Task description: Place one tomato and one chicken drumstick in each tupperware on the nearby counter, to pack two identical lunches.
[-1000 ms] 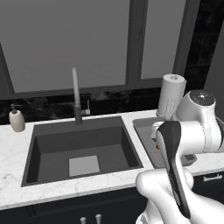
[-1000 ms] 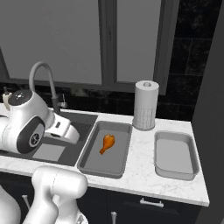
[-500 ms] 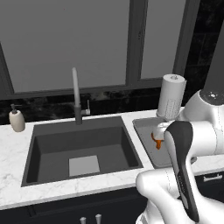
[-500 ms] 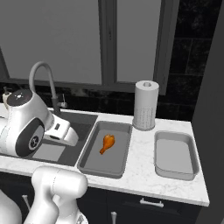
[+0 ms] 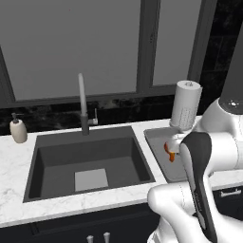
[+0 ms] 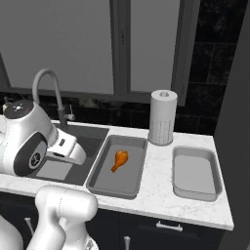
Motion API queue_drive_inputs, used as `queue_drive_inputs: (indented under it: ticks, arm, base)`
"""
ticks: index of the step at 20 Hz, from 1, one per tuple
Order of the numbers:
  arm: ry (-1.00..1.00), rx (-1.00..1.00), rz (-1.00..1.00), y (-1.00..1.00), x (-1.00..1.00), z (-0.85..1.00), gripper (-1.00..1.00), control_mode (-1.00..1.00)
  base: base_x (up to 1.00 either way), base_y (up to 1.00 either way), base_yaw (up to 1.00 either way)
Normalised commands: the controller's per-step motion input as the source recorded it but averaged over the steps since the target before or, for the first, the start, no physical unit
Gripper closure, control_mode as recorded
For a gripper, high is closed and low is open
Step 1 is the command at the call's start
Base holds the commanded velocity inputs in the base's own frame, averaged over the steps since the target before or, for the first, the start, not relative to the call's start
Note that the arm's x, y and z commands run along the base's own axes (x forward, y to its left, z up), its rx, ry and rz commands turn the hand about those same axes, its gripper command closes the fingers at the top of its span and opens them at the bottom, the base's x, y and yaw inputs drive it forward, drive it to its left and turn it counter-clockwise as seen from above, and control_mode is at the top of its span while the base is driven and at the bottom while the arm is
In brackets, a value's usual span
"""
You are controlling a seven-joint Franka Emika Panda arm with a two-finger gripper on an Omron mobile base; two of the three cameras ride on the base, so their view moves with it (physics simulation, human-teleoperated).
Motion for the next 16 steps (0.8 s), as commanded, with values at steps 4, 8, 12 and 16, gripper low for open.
queue_drive_inputs:
  ticks: [4, 8, 12, 16]
  arm:
    - [-0.03, 0.00, -0.02, 0.00, -0.15, 0.00, -1.00, 1.00]
    - [0.00, 0.00, 0.00, 0.00, 0.00, 0.00, -1.00, 1.00]
    - [0.00, 0.00, 0.00, 0.00, 0.00, 0.00, -1.00, 1.00]
    - [0.00, 0.00, 0.00, 0.00, 0.00, 0.00, -1.00, 1.00]
  base:
    - [-0.54, -0.05, -0.06]
    - [-0.97, -0.14, -0.08]
    - [-0.97, -0.53, -0.14]
    - [-0.76, -1.00, -0.07]
